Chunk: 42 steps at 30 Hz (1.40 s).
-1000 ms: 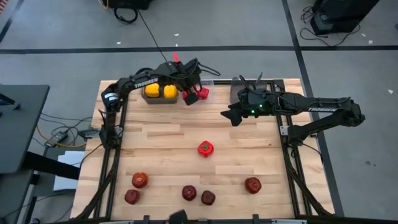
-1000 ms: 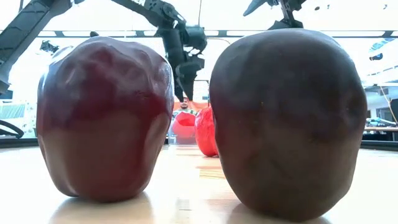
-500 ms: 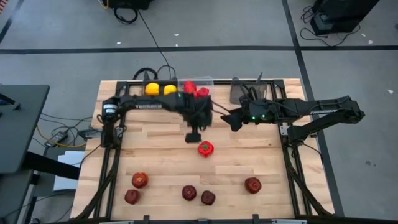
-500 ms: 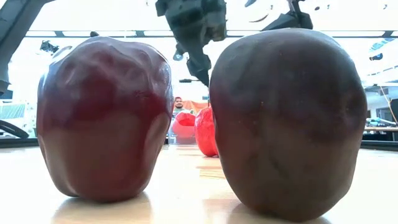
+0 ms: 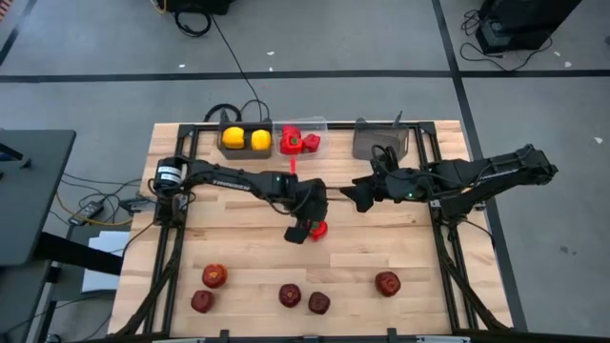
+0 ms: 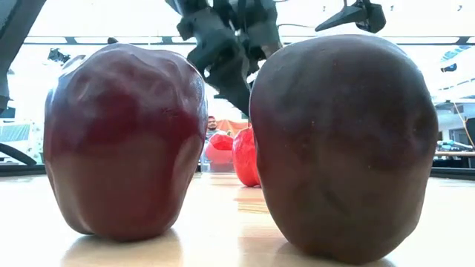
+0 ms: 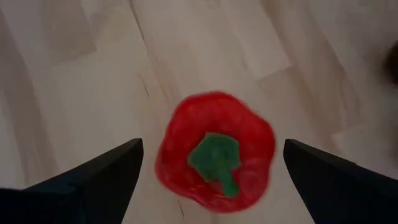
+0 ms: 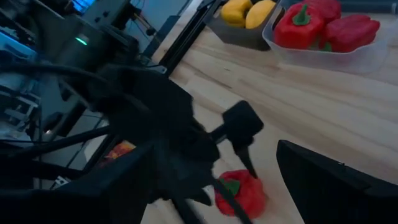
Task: Sort produce into baskets
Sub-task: Put the red bell pepper into the transparent bin
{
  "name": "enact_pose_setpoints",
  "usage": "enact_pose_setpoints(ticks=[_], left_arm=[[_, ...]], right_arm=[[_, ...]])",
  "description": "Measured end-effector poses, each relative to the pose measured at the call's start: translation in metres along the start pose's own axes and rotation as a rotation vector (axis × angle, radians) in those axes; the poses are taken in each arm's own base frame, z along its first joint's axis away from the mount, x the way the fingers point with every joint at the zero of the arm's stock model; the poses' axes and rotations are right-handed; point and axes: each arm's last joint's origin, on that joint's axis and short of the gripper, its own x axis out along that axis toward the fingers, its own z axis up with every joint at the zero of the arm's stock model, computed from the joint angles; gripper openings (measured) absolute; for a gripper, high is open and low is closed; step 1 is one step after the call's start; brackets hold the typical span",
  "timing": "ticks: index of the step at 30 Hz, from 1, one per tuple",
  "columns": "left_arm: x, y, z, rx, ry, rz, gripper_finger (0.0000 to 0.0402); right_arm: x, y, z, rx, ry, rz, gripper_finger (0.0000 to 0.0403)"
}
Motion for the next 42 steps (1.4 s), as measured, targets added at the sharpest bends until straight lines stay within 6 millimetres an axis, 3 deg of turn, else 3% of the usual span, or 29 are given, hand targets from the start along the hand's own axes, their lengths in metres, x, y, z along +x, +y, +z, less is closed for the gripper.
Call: enact_pose_setpoints(ticks=[10,17,22,28,34,42], left_arm=[[0.022,-0.003,-0.022,0.005,-0.04,0.017,0.039],[0.021,0.0,-0.021,0.005,-0.046,0.028,0.0315],[0.015,0.015,-0.024,-0.043,-0.033,0.066,0.0312],[-0.017,0.057,-0.016,-0.143,-0.032,0.16,0.0313],[-0.057,0.106,-0.007,-0.149,-0.12,0.278,0.0319],[-0.102,0.174,-0.038,-0.304,-0.185,0.439,0.0327]], right_arm=[[-0.007,0.004,-0.014,0.031,0.025,-0.006,0.0327],[-0.009,-0.002,-0.016,0.008,0.05,-0.057,0.0312],[-0.023,-0.011,-0.01,0.005,0.028,-0.082,0.0295],[-0.042,-0.023,0.003,0.007,0.002,-0.08,0.0282],[-0.042,-0.033,0.015,-0.015,0.014,-0.112,0.0279],[-0.031,-0.044,0.029,-0.047,0.016,-0.165,0.0279]])
